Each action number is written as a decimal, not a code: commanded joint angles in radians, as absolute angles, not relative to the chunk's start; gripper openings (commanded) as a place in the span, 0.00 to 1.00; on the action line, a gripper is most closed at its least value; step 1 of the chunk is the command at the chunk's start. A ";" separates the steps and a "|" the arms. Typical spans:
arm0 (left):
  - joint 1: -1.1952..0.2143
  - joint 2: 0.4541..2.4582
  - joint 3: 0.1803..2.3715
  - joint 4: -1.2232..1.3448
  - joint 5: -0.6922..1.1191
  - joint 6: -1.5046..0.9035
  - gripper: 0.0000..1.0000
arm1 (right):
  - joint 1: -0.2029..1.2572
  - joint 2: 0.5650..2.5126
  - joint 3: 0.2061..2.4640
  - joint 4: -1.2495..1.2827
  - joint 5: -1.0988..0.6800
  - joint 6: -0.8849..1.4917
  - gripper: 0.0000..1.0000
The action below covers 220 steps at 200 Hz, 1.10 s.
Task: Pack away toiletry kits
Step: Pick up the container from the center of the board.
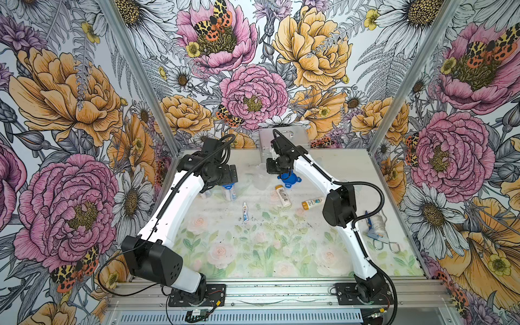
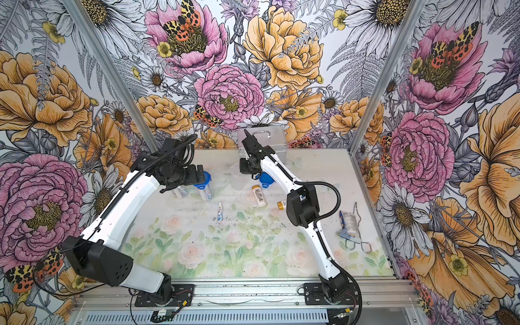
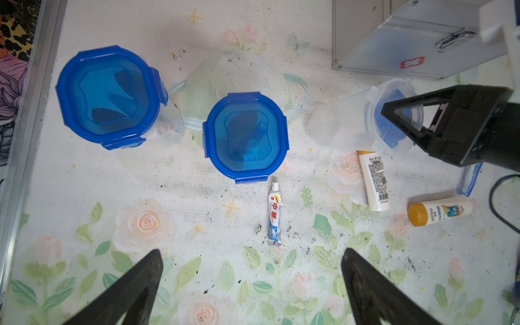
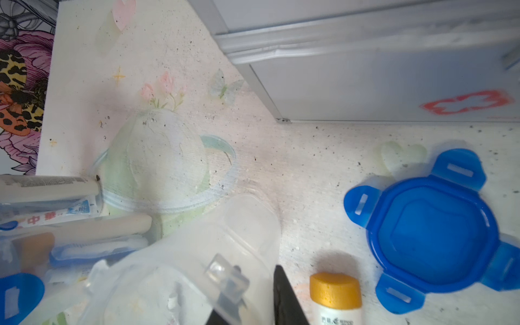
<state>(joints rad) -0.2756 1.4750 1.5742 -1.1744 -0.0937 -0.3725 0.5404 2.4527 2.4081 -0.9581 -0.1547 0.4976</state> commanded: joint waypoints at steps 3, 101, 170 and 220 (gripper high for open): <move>-0.277 1.419 1.537 -1.151 -0.072 -0.406 0.98 | 0.553 2.432 2.417 -0.986 -0.112 0.465 0.18; -0.336 1.294 1.382 -1.154 -0.089 -0.447 0.99 | 0.634 2.152 2.086 -0.990 0.005 0.348 0.02; -0.471 1.233 1.280 -1.154 -0.112 -0.537 0.98 | 0.756 1.855 1.648 -0.992 0.061 0.418 0.03; -0.515 1.202 1.236 -1.154 -0.102 -0.577 0.99 | 0.839 1.836 1.556 -0.997 0.116 0.488 0.06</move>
